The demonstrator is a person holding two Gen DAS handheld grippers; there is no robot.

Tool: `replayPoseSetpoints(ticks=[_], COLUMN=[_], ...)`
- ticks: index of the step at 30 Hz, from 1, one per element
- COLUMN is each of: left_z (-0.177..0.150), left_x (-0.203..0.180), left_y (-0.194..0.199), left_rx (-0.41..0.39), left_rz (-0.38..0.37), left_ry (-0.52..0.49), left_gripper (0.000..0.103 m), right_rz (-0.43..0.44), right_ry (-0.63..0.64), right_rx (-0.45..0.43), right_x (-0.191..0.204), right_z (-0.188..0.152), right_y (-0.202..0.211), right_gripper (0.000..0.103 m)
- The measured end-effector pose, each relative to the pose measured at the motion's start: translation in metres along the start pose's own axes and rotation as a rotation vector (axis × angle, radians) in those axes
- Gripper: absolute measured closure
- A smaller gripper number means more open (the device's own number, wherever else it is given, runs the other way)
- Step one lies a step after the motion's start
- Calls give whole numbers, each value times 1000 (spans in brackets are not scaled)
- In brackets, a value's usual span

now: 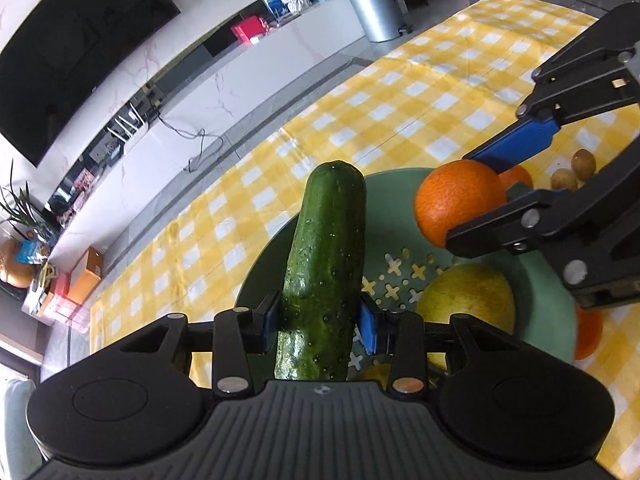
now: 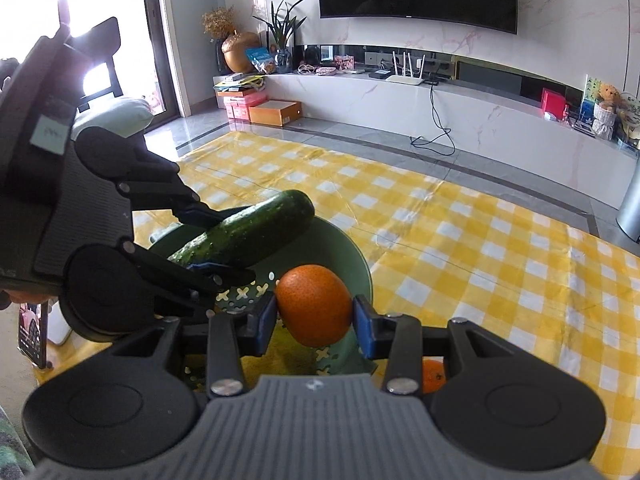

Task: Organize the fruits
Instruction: 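Carry cucumber and orange over the colander with both tools, then open both tools to drop cucumber and orange into the colander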

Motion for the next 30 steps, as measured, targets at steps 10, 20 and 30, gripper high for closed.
replayPoseSetpoints(ticks=[10,20,30], left_z=[-4,-10,-24], left_x=[12,24,42], left_y=[-13,10,49], left_rx=[53,1,-70], left_rz=[-77,-62,-5], left_ry=[89,182,521], left_gripper=[48,45,45], right_rz=[25,27,32], right_ry=[6,-21,-50], right_rx=[50,76,111], right_x=[0,-1,4], right_z=[-2,1,11], right_y=[-13,-19,-41], right_gripper=[65,65,65])
Point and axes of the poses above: each gripper's, at about its wrist camera, not at the fingertips, and y roughly against the way its jaws point, x to its left, z to its top, the point moved 5 cm from there along -y, roughly the way its jaws point, and after that the axes turned 1 degree about -z, right-handed, at the moved point
